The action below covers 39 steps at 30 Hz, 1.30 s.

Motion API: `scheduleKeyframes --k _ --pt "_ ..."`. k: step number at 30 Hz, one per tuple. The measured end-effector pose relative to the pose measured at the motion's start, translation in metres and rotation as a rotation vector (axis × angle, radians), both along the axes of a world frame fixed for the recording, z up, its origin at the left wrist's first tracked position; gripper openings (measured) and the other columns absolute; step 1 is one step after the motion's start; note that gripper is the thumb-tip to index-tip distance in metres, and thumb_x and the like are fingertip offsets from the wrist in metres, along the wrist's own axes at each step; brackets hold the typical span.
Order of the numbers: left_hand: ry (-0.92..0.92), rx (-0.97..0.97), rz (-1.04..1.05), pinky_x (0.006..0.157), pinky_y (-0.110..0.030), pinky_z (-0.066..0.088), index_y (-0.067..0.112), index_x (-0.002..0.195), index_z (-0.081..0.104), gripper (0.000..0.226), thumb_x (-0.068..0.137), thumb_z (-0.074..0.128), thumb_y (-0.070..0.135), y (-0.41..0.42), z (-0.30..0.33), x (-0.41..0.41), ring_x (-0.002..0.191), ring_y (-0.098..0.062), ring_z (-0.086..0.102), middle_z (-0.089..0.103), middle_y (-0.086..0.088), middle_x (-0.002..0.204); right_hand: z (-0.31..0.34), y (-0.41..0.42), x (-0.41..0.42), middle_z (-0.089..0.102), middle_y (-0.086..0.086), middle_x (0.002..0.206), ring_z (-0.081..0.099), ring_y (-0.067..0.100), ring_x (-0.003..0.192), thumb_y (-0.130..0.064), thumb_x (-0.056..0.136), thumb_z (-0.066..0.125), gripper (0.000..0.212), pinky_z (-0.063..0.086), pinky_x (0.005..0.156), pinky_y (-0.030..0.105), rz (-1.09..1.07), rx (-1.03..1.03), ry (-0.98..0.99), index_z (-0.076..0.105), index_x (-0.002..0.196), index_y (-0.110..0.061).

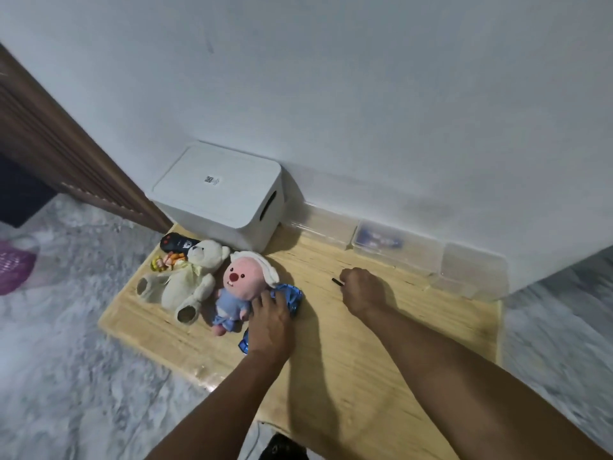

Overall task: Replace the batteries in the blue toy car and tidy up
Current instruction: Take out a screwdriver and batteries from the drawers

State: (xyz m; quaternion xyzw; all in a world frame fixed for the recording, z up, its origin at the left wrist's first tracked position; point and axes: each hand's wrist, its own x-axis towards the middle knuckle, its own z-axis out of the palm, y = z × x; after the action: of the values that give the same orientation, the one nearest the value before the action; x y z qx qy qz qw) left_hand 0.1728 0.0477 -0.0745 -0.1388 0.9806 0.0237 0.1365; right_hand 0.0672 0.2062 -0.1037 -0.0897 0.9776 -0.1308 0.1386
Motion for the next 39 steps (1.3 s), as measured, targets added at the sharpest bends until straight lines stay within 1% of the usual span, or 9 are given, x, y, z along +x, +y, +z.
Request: scheduleKeyframes --k 6,12,16,20,22,28,31,35,39 --pt "-0.028 -0.005 0.051 0.101 -0.039 0.04 0.01 0.139 0.035 0.053 0.091 0.054 0.018 -0.001 -0.002 -0.005 0.123 -0.029 0.045 0.049 -0.012 0.132 0.001 0.012 -0.005 0.065 0.007 0.11 0.061 0.03 0.103 -0.03 0.089 0.064 0.025 0.05 0.081 0.035 -0.004 -0.085 0.007 0.066 0.11 -0.015" --pt "0.019 -0.049 -0.036 0.102 -0.041 0.04 0.012 0.139 0.039 0.049 0.092 0.05 0.02 0.011 -0.001 -0.012 0.126 -0.03 0.041 0.041 -0.013 0.14 0.016 0.044 -0.02 0.066 0.007 0.105 0.061 0.03 0.098 -0.014 0.088 0.059 0.021 0.051 0.078 0.037 -0.071 -0.145 0.2 0.068 0.106 -0.012" --pt "0.008 -0.069 -0.107 0.109 -0.047 0.031 0.011 0.134 0.042 0.047 0.088 0.046 0.02 0.027 0.0 -0.028 0.128 -0.034 0.038 0.043 -0.014 0.137 0.02 0.072 -0.033 0.065 0.01 0.103 0.057 0.03 0.098 -0.005 0.077 0.066 0.028 0.046 0.08 0.038 -0.047 -0.027 0.354 0.068 0.106 -0.008" --pt "-0.062 -0.002 -0.145 0.113 -0.054 0.025 0.012 0.138 0.039 0.051 0.089 0.049 0.024 0.046 0.002 -0.044 0.133 -0.031 0.034 0.042 -0.011 0.14 0.018 0.095 -0.036 0.062 0.009 0.113 0.054 0.029 0.106 -0.009 0.079 0.068 0.035 0.044 0.086 0.038 -0.04 0.079 0.299 0.065 0.114 -0.011" --pt "-0.137 -0.026 -0.136 0.112 -0.059 0.025 0.011 0.141 0.036 0.055 0.089 0.052 0.021 0.051 0.004 -0.047 0.136 -0.033 0.03 0.039 -0.012 0.142 0.016 0.104 -0.035 0.062 0.008 0.113 0.054 0.028 0.106 -0.008 0.08 0.067 0.037 0.045 0.084 0.037 -0.035 0.101 0.281 0.064 0.116 -0.011" --pt "-0.187 -0.034 -0.097 0.11 -0.058 0.031 0.009 0.145 0.029 0.063 0.089 0.056 0.017 0.041 0.004 -0.045 0.139 -0.034 0.026 0.032 -0.015 0.146 0.004 0.095 -0.021 0.067 0.01 0.087 0.061 0.032 0.082 0.01 0.062 0.071 0.03 0.05 0.067 0.037 0.088 -0.007 0.363 0.073 0.088 -0.006" --pt "-0.115 -0.002 -0.061 0.11 -0.054 0.034 0.008 0.145 0.031 0.061 0.089 0.056 0.013 0.028 -0.002 -0.037 0.138 -0.037 0.027 0.032 -0.018 0.145 0.001 0.07 -0.01 0.067 0.009 0.099 0.061 0.033 0.095 0.005 0.075 0.066 0.03 0.049 0.077 0.038 0.134 -0.084 0.275 0.073 0.101 -0.009" --pt "0.033 0.08 -0.075 0.108 -0.039 0.037 0.008 0.136 0.045 0.045 0.092 0.051 0.006 0.013 -0.009 -0.027 0.129 -0.031 0.039 0.04 -0.015 0.14 0.0 0.042 -0.007 0.059 0.006 0.123 0.051 0.029 0.117 -0.008 0.092 0.052 0.038 0.044 0.093 0.036 0.204 -0.046 0.051 0.061 0.128 -0.015" --pt "0.071 0.05 -0.091 0.113 -0.041 0.03 0.013 0.14 0.042 0.051 0.09 0.05 0.009 0.006 -0.013 -0.021 0.135 -0.027 0.036 0.038 -0.01 0.146 -0.003 0.03 -0.005 0.058 0.008 0.118 0.054 0.03 0.111 -0.01 0.092 0.053 0.034 0.046 0.091 0.038 0.273 0.015 0.003 0.063 0.123 -0.014"
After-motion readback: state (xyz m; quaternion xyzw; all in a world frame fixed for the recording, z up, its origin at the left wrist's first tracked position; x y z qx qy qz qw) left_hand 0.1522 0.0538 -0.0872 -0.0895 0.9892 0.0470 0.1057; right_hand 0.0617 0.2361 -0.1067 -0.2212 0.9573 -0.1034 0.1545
